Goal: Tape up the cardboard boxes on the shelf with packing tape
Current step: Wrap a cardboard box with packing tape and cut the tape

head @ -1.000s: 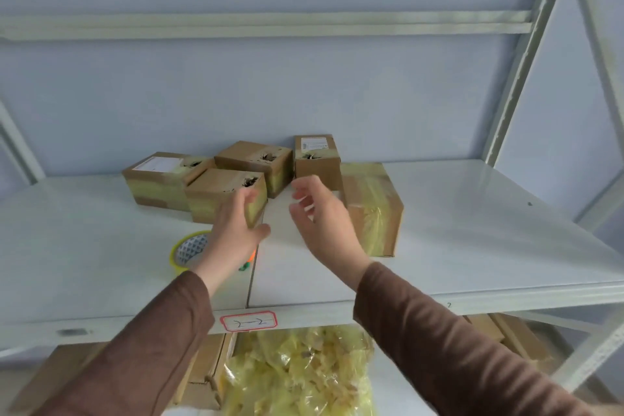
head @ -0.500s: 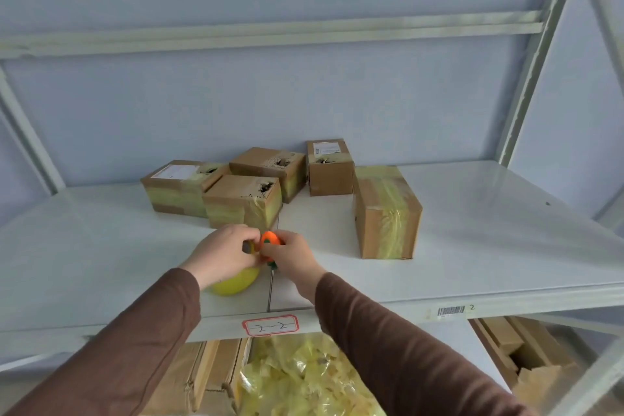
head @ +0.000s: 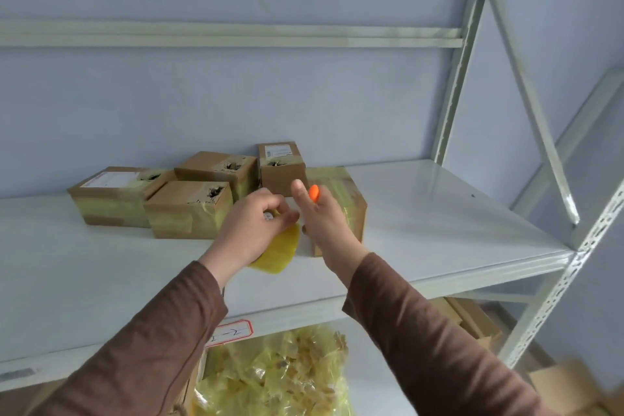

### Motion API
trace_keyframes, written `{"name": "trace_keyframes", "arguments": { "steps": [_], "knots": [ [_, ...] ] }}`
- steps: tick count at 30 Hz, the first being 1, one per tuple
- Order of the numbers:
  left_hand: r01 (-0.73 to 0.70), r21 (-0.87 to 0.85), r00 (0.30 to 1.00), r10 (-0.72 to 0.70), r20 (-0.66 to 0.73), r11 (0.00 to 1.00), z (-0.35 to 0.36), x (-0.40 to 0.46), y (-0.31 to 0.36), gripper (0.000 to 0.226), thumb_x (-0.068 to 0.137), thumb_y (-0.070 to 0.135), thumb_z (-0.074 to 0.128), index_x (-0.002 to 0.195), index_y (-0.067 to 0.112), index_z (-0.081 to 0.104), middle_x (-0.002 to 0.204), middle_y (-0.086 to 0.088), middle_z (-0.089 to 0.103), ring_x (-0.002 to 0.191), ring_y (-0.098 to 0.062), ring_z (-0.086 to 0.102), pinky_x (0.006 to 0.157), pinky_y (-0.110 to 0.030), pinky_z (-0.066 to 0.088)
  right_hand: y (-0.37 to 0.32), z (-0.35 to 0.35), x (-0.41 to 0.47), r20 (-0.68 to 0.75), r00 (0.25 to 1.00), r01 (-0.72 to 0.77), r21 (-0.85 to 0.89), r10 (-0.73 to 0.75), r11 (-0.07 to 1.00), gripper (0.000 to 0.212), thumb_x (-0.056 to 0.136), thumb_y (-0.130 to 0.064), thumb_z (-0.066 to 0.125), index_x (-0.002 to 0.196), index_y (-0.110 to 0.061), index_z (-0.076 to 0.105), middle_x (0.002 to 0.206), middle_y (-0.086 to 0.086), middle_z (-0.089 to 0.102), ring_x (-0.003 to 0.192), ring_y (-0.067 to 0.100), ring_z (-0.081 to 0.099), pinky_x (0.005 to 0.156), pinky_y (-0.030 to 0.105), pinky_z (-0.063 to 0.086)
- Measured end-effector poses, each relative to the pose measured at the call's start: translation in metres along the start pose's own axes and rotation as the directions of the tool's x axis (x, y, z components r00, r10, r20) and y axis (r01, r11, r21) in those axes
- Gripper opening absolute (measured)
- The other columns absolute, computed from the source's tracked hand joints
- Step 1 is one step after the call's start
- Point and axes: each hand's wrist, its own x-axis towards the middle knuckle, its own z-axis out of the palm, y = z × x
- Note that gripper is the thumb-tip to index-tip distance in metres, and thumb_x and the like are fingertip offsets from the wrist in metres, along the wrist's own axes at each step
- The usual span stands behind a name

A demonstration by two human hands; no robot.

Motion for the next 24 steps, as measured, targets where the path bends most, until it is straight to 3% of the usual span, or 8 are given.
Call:
{"name": "trace_keyframes", "arguments": {
  "steps": [3,6,9,11,14,18,21,24],
  "knots": [
    [0.060,-0.044,0.998,-0.059,0.024,0.997,0.007,0.003,-0.001,0.023,0.090,0.038,0.076,0.073,0.027,0.067,0.078,0.010,0.058,0.067,-0.006,0.053,0.070,-0.031,0.039,0.007,-0.041,0.019,-0.294,0.942,0.086,-0.264,-0.165,0.961,0.040,0.098,-0.049,0.060,0.080,-0.021,0.039,0.081,-0.006,0.044,0.080,0.019,0.043,0.072,0.034,0.035],
    [0.204,-0.394,0.979,-0.188,0.079,0.896,0.007,0.000,-0.003,0.021,0.093,0.031,0.074,0.082,0.013,0.074,0.082,0.003,0.070,0.075,-0.009,0.059,0.080,-0.032,0.042,0.026,-0.071,0.033,-0.288,0.943,-0.039,-0.588,-0.165,0.808,0.023,0.102,-0.039,0.053,0.106,-0.016,0.056,0.118,0.002,0.055,0.115,0.030,0.045,0.095,0.041,0.038],
    [0.275,-0.525,0.960,-0.264,0.098,0.805,0.013,-0.001,0.002,0.018,0.095,0.027,0.071,0.080,0.017,0.075,0.083,0.005,0.075,0.073,-0.001,0.062,0.077,-0.022,0.043,0.033,-0.080,0.042,-0.171,0.983,-0.030,-0.489,-0.062,0.872,0.036,0.102,-0.025,0.050,0.137,-0.025,0.057,0.121,0.004,0.063,0.109,0.031,0.061,0.095,0.045,0.051],
    [0.281,-0.537,0.957,-0.271,0.099,0.795,0.017,0.000,0.007,0.017,0.095,0.024,0.070,0.080,0.017,0.076,0.080,0.007,0.074,0.073,0.000,0.063,0.075,-0.018,0.044,0.032,-0.087,0.048,-0.093,0.995,-0.017,-0.393,-0.021,0.919,0.039,0.100,-0.018,0.050,0.136,-0.028,0.061,0.112,0.002,0.069,0.099,0.028,0.066,0.088,0.042,0.056],
    [0.307,-0.588,0.947,-0.300,0.112,0.749,0.020,0.001,0.015,0.013,0.095,0.022,0.071,0.087,0.012,0.076,0.082,0.004,0.075,0.079,-0.008,0.064,0.084,-0.028,0.045,0.033,-0.098,0.058,0.012,1.000,-0.014,-0.317,0.019,0.948,0.037,0.100,-0.017,0.055,0.134,-0.027,0.064,0.117,0.000,0.071,0.106,0.022,0.068,0.094,0.038,0.057],
    [0.293,-0.636,0.948,-0.303,0.096,0.714,0.029,0.002,0.029,0.015,0.092,0.022,0.074,0.096,0.007,0.075,0.089,0.002,0.078,0.083,-0.006,0.069,0.081,-0.023,0.049,0.033,-0.095,0.071,0.061,0.998,0.013,-0.389,0.012,0.921,0.033,0.101,-0.019,0.057,0.133,-0.026,0.065,0.117,0.005,0.071,0.109,0.028,0.067,0.092,0.039,0.055],
    [0.274,-0.686,0.949,-0.305,0.080,0.674,0.036,0.001,0.043,0.020,0.088,0.021,0.077,0.097,0.004,0.075,0.089,-0.001,0.079,0.080,-0.007,0.072,0.067,-0.018,0.054,0.024,-0.092,0.059,0.000,0.976,0.181,-0.548,-0.216,0.817,0.035,0.102,-0.022,0.058,0.137,-0.022,0.063,0.126,0.005,0.069,0.120,0.026,0.059,0.100,0.037,0.048],
    [0.237,-0.698,0.949,-0.314,0.019,0.676,0.039,0.009,0.054,0.013,0.084,0.024,0.082,0.086,0.013,0.075,0.085,-0.002,0.077,0.074,-0.009,0.070,0.064,-0.020,0.055,0.016,-0.095,0.020,-0.087,0.902,0.401,-0.192,-0.422,0.896,0.030,0.099,-0.028,0.059,0.128,-0.027,0.066,0.097,0.000,0.072,0.095,0.018,0.066,0.089,0.033,0.052]
  ]
}}
